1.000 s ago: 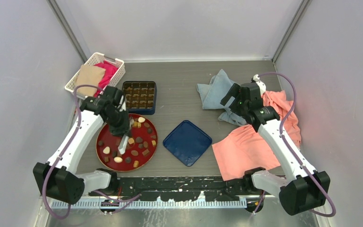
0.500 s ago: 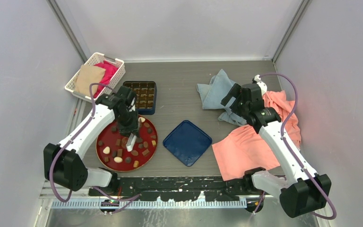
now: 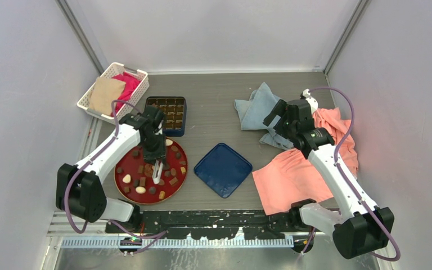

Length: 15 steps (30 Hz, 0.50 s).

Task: Pack the chocolate
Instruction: Pick up the fake chocolate from the plate.

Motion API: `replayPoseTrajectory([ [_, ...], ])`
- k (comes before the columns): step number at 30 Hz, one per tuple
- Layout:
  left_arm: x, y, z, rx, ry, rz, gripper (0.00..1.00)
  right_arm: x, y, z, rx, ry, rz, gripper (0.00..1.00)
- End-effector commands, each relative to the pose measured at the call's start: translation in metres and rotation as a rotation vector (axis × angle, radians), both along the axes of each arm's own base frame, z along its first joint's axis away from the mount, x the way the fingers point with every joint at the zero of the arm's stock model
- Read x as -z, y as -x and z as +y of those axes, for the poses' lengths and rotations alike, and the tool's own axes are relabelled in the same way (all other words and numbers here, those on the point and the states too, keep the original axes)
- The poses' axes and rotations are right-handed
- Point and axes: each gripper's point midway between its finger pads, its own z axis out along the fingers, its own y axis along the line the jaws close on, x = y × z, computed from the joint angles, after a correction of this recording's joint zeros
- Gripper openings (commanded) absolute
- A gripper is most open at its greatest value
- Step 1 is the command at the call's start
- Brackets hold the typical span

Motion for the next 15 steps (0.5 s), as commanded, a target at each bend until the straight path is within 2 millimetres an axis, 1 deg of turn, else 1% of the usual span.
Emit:
replayPoseTrajectory([
  [1,-0.006,-0.011,0.004,-0.017,-0.037,-0.055,0.37,-0.016,-0.005,0.000,0.013,-0.017,-0.055,0.98],
  [4,-0.014,-0.010,0.006,-0.011,-0.042,-0.076,0.37,-0.016,-0.005,0.000,0.013,-0.016,-0.054,0.98],
  [7,-0.018,-0.009,0.007,-0.005,-0.044,-0.078,0.37,-0.016,-0.006,0.002,0.008,-0.021,-0.053,0.98],
  [10,-0.017,-0.009,0.007,0.004,-0.047,-0.068,0.38,-0.014,-0.007,0.004,0.004,-0.030,-0.048,0.97],
  [12,-0.014,-0.009,0.007,0.009,-0.051,-0.060,0.40,-0.015,-0.007,0.005,0.002,-0.032,-0.050,0.97],
  [15,-0.011,-0.008,0.005,0.014,-0.046,-0.048,0.41,-0.016,-0.006,0.004,0.004,-0.032,-0.053,0.97],
])
